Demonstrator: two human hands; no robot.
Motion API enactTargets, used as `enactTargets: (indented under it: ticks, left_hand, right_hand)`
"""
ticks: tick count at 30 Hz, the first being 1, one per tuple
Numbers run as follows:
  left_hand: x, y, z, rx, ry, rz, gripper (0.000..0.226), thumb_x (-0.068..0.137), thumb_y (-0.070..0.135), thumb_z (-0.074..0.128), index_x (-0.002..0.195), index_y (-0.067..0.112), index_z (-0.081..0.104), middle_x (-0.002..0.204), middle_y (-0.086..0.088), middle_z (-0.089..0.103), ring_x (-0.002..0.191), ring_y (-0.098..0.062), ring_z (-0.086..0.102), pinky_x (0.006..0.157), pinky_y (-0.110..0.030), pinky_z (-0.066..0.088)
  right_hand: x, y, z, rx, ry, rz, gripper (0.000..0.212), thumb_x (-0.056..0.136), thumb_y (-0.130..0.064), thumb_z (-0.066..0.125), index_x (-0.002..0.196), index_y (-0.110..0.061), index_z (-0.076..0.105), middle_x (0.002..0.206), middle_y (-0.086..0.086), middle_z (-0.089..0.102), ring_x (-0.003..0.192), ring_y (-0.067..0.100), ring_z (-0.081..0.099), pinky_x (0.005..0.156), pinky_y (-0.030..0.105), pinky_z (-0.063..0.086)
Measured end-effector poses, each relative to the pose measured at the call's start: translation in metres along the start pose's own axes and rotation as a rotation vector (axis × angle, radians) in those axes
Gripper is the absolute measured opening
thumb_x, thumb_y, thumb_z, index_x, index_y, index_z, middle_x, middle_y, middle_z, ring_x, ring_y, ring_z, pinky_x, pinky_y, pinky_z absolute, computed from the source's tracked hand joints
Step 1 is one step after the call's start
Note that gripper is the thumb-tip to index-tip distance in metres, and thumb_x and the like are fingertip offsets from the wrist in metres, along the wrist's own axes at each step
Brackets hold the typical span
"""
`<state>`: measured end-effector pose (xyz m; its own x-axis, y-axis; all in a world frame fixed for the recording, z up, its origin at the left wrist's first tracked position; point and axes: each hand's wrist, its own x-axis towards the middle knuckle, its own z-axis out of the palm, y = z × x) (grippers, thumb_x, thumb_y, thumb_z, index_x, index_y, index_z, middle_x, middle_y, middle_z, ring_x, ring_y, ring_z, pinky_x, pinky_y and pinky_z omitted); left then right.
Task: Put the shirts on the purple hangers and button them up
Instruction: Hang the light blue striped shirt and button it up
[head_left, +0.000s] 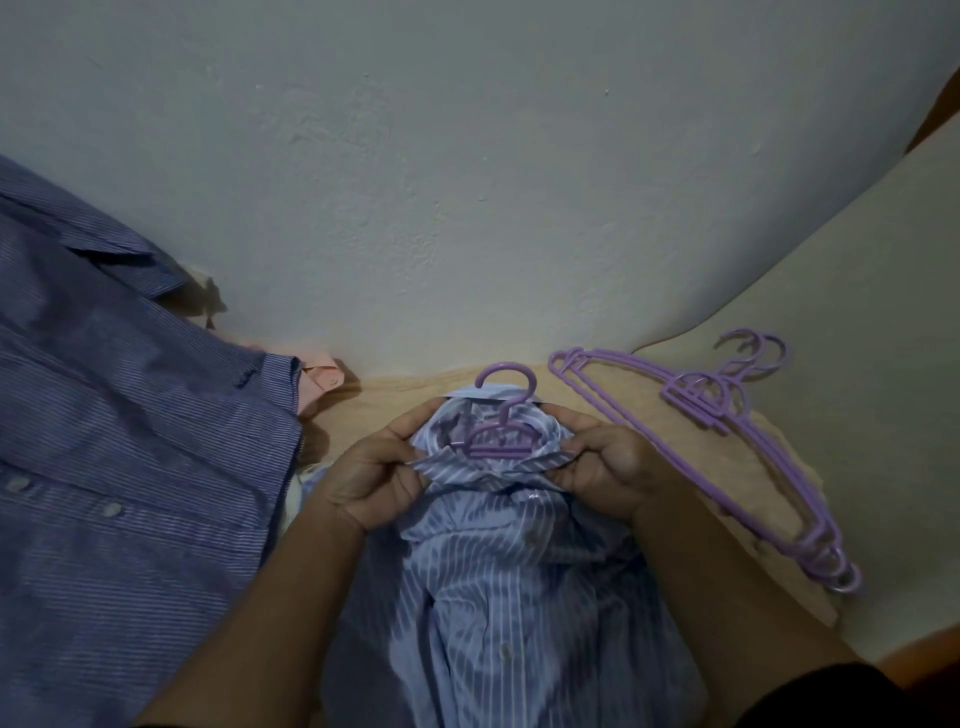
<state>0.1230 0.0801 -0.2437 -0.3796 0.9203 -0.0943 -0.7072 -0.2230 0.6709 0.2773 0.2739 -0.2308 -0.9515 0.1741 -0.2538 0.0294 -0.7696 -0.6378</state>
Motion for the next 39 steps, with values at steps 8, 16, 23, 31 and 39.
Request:
enactTargets:
  ticks: [8, 16, 23, 31, 39]
  left_hand:
    - [0.006, -0.014, -0.002, -0.138, 0.219, 0.102, 0.077, 0.007, -0.006, 0.085, 0.084, 0.005, 0.079, 0.096, -0.021, 0.072, 0.080, -0.038, 0.071, 0.057, -0.044, 0.059]
    - [0.005, -0.026, 0.022, 0.291, 0.479, 0.165, 0.069, 0.085, -0.024, 0.027, 0.138, 0.015, 0.046, 0.109, -0.001, 0.065, 0.092, -0.017, 0.064, 0.066, -0.024, 0.058]
    - [0.006, -0.052, 0.032, 0.352, 0.693, 0.249, 0.054, 0.090, -0.014, 0.046, 0.123, 0.028, 0.054, 0.142, -0.002, 0.046, 0.097, -0.028, 0.062, 0.091, -0.054, 0.049]
    - [0.016, -0.032, 0.017, -0.159, 0.599, 0.290, 0.040, 0.093, -0.015, 0.037, 0.106, 0.018, 0.055, 0.095, -0.008, 0.068, 0.078, -0.014, 0.068, 0.071, -0.028, 0.059]
    - [0.031, -0.030, -0.007, 0.593, 0.793, 0.204, 0.024, 0.093, 0.002, 0.055, 0.113, 0.011, 0.063, 0.093, -0.001, 0.068, 0.083, -0.014, 0.064, 0.069, -0.024, 0.051]
  right_hand:
    - [0.001, 0.009, -0.001, 0.126, 0.134, -0.052, 0.077, 0.061, 0.020, 0.059, 0.134, -0.001, 0.046, 0.124, 0.028, 0.054, 0.096, 0.045, 0.056, 0.058, 0.045, 0.058]
    - [-0.014, 0.021, 0.013, -0.214, 0.271, -0.180, 0.034, 0.096, 0.010, 0.034, 0.119, -0.006, 0.052, 0.112, 0.016, 0.059, 0.075, 0.023, 0.068, 0.060, 0.027, 0.055]
    - [-0.005, 0.033, 0.005, -0.438, 0.439, -0.150, 0.029, 0.095, 0.007, 0.044, 0.107, -0.010, 0.064, 0.115, 0.025, 0.062, 0.085, 0.047, 0.055, 0.062, 0.035, 0.041]
    - [0.003, 0.023, 0.003, 0.195, 0.318, -0.253, 0.043, 0.098, 0.008, 0.024, 0.102, -0.014, 0.061, 0.141, 0.022, 0.039, 0.130, 0.036, 0.043, 0.060, 0.019, 0.056]
    - [0.024, 0.021, -0.032, -0.617, 0.495, -0.290, 0.035, 0.092, -0.001, 0.054, 0.124, -0.015, 0.057, 0.129, 0.010, 0.058, 0.111, 0.020, 0.058, 0.093, 0.034, 0.048]
